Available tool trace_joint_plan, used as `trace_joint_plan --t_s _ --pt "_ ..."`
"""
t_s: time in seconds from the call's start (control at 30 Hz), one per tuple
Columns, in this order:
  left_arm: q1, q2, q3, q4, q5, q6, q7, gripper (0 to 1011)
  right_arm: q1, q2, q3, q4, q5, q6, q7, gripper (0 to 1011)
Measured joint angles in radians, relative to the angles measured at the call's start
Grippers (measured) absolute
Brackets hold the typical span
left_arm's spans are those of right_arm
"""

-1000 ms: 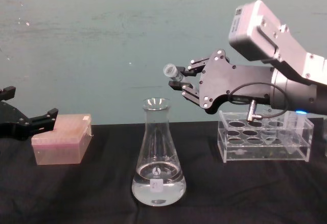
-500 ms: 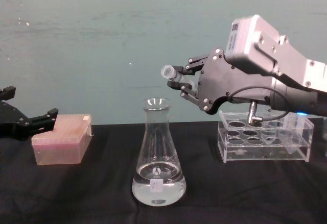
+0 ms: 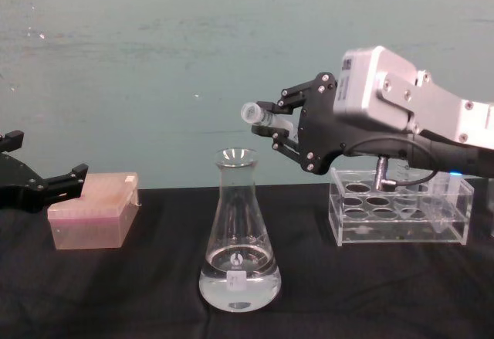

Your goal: Pour the liquid from the test tube into the beaker using one hand.

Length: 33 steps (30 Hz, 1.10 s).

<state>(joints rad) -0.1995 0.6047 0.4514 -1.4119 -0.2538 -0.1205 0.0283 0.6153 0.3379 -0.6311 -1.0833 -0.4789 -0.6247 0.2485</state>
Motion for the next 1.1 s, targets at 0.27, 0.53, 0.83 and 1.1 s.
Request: trace_joint_plan --t_s 0.27,0.53,0.83,1.1 --pt "0.0 0.0 0.0 0.0 0.0 0.0 0.0 1000 0.002 0.003 -0.013 -0.003 -0.041 0.016 -0.026 198" --pt "0.0 0.0 0.0 0.0 0.0 0.0 0.0 1000 0.006 0.004 -0.027 -0.002 -0.088 0.03 -0.062 198" --pt "0.0 0.0 0.0 0.0 0.0 0.0 0.0 1000 0.012 0.007 -0.04 0.006 -0.118 0.032 -0.089 198" --pt "0.0 0.0 0.0 0.0 0.0 0.0 0.0 1000 0.019 0.01 -0.057 0.013 -0.168 0.033 -0.134 198"
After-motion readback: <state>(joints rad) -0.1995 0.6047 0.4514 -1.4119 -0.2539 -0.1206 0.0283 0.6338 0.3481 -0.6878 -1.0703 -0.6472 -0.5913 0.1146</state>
